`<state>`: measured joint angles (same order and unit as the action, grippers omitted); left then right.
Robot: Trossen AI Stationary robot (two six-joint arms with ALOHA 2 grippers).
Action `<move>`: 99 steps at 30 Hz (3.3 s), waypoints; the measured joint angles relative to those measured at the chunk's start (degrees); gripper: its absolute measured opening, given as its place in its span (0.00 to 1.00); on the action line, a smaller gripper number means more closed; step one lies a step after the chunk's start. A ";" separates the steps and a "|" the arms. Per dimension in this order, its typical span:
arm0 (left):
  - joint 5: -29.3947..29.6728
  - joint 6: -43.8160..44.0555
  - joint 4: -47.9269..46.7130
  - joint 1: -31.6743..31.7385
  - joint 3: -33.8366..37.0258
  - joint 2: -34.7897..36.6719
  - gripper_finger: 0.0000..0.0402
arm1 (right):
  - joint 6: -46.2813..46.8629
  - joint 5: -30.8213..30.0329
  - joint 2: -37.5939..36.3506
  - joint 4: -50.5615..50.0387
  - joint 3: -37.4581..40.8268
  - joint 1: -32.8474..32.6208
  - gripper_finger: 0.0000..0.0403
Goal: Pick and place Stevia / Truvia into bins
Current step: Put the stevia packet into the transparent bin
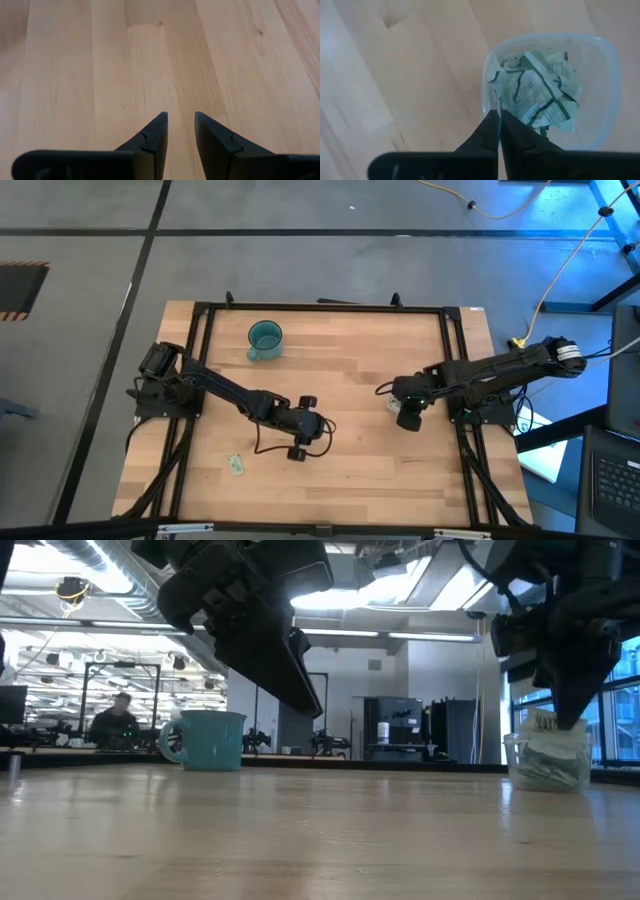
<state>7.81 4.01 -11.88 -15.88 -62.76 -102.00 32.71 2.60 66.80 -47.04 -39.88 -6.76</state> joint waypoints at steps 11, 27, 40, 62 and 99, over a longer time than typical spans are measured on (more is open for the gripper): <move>0.00 0.36 -0.66 0.00 0.00 0.02 0.22 | -1.67 -4.21 1.80 -0.28 0.04 -0.03 0.04; 0.00 0.35 -0.83 0.00 0.00 0.04 0.22 | -1.26 -10.61 1.80 -2.78 0.04 0.00 0.21; 0.00 0.62 -0.83 -0.04 0.00 0.04 0.22 | -1.66 -10.74 1.84 -0.75 0.04 0.00 0.20; -5.21 19.27 -29.69 -1.92 0.02 5.03 0.22 | 4.55 -15.09 1.84 -3.88 0.04 0.01 0.30; -17.95 64.89 -32.11 -19.63 13.60 6.71 0.21 | 4.68 -15.05 1.82 -3.33 0.04 0.00 0.31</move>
<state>-10.13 68.89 -43.99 -35.51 -49.17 -95.28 37.39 -12.45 68.62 -50.37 -39.83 -6.76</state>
